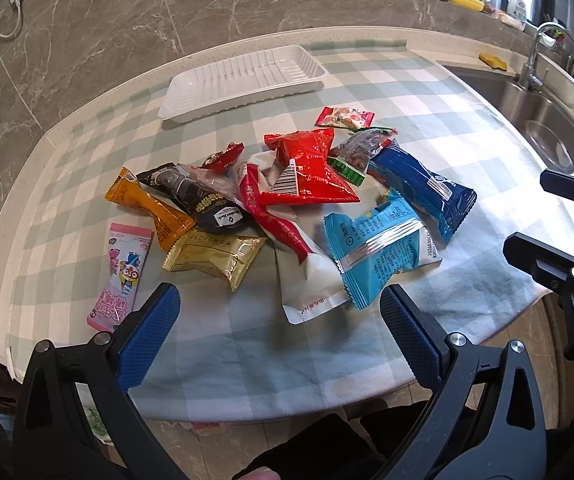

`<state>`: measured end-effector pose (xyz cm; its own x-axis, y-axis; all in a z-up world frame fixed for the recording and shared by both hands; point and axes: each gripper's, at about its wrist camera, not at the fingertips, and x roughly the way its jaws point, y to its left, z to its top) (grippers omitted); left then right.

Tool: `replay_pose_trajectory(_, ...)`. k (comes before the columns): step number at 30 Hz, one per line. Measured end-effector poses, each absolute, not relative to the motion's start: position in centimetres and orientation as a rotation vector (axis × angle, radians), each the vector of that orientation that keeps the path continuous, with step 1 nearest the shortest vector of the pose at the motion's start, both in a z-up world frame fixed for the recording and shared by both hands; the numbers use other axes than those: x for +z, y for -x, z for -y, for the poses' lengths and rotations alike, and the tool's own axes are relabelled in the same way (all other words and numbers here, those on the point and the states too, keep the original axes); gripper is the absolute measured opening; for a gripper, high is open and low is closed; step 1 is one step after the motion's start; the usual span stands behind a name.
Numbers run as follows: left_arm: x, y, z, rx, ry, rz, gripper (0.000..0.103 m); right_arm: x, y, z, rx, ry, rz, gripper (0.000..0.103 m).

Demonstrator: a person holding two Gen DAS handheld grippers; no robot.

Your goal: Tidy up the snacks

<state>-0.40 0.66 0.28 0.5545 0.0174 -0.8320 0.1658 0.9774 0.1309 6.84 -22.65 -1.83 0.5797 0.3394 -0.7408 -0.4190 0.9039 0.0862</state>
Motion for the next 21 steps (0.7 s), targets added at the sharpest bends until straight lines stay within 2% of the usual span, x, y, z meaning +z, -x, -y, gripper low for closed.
replay_pose_trajectory(21,0.31,0.33,-0.77,-0.086,-0.202,-0.983,0.101,-1.99,-6.90,22.23,0.446,0.103,-0.846,0.103)
